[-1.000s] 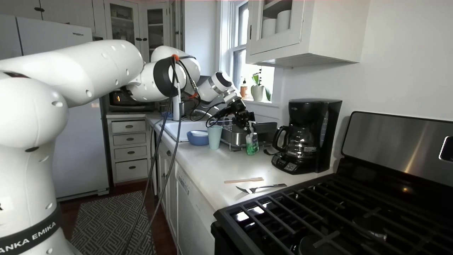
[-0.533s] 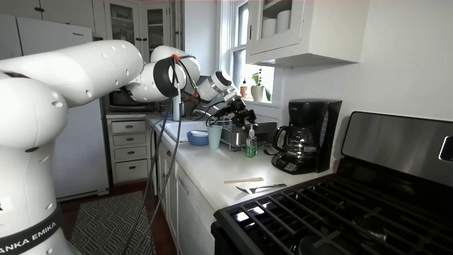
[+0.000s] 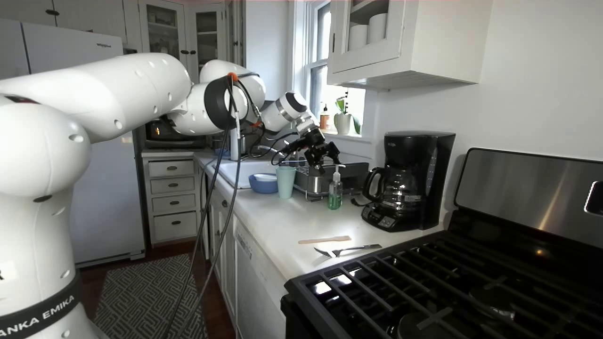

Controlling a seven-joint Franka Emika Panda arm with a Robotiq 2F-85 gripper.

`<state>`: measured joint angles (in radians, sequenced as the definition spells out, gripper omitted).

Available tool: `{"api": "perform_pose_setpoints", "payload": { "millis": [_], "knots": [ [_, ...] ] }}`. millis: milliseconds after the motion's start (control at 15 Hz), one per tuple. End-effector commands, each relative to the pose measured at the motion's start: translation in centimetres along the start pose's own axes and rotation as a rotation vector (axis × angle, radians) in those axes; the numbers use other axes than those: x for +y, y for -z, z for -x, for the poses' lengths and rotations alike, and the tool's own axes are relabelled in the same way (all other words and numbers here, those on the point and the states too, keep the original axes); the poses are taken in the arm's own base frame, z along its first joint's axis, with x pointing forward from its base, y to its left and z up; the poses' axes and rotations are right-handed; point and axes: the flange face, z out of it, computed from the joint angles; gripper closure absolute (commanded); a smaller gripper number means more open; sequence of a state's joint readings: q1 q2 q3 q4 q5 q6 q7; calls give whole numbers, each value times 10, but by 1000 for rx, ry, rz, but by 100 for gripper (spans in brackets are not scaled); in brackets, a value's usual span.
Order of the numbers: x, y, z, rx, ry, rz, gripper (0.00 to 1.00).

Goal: Shift the clear bottle to the left

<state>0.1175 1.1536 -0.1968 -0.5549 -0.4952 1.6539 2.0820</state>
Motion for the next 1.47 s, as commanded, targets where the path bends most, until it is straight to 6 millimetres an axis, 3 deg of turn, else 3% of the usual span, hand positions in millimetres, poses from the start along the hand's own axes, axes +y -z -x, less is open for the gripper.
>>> {"api": "perform_pose_setpoints", "payload": {
  "millis": [0, 667, 1000, 1200, 1400],
  "knots": [
    [-4, 6, -4, -39, 3, -7, 0],
    [-3, 62, -14, -91, 181, -47, 0],
    [13, 91, -34, -104, 194, 76, 0],
    [26, 118, -47, -194, 229, 158, 0],
    [25, 145, -48, -310, 311, 106, 0]
  ]
}}
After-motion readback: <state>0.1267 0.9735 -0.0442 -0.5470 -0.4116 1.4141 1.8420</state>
